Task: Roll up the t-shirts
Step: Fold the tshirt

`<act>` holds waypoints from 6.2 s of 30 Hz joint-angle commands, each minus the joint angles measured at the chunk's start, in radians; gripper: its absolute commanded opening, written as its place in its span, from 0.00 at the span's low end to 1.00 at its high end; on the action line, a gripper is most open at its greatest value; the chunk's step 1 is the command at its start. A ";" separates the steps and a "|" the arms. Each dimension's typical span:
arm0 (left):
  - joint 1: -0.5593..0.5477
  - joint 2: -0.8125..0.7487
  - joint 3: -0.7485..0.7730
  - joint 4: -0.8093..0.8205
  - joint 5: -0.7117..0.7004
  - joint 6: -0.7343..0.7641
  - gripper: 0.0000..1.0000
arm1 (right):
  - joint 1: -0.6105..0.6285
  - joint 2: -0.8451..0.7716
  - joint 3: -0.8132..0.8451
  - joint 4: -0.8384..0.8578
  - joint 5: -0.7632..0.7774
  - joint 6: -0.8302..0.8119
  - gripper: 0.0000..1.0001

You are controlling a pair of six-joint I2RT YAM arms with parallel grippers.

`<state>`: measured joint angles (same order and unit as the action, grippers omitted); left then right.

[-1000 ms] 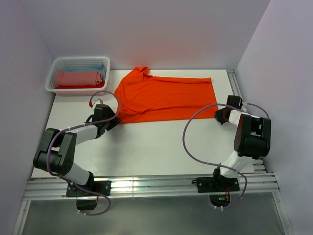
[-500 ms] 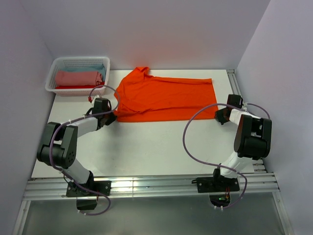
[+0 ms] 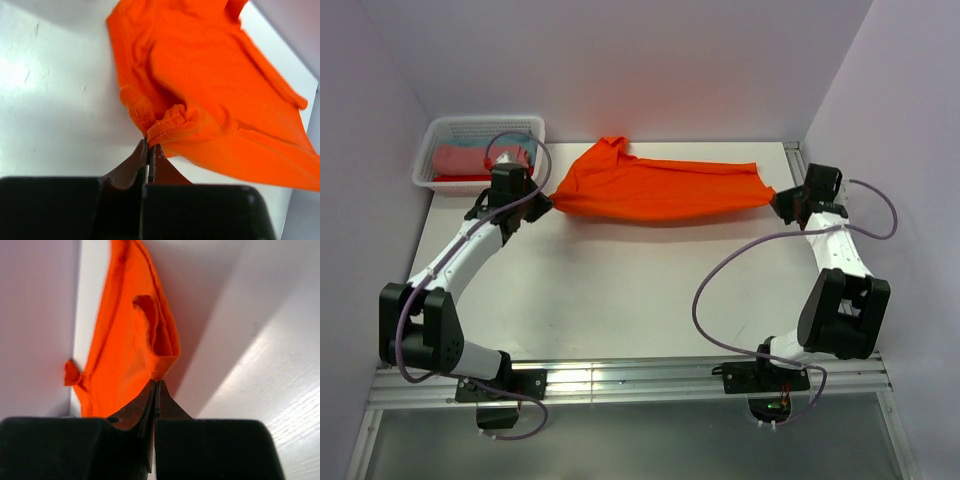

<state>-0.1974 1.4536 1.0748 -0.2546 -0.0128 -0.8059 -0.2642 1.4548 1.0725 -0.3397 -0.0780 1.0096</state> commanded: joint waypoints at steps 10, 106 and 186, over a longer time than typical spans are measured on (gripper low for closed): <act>0.006 -0.183 -0.426 0.009 0.074 0.005 0.00 | -0.063 -0.023 -0.359 0.034 0.032 -0.068 0.00; -0.053 -0.369 -0.381 -0.224 0.005 -0.062 0.55 | -0.032 -0.763 -0.494 -0.130 -0.111 -0.344 0.50; -0.025 -0.112 -0.021 -0.186 -0.219 0.060 0.30 | 1.212 0.420 0.001 0.751 -0.400 -0.253 0.14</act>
<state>-0.2333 1.4567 1.0664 -0.4244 -0.2577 -0.7231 0.9405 1.8137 1.0325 0.2817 -0.3252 0.7063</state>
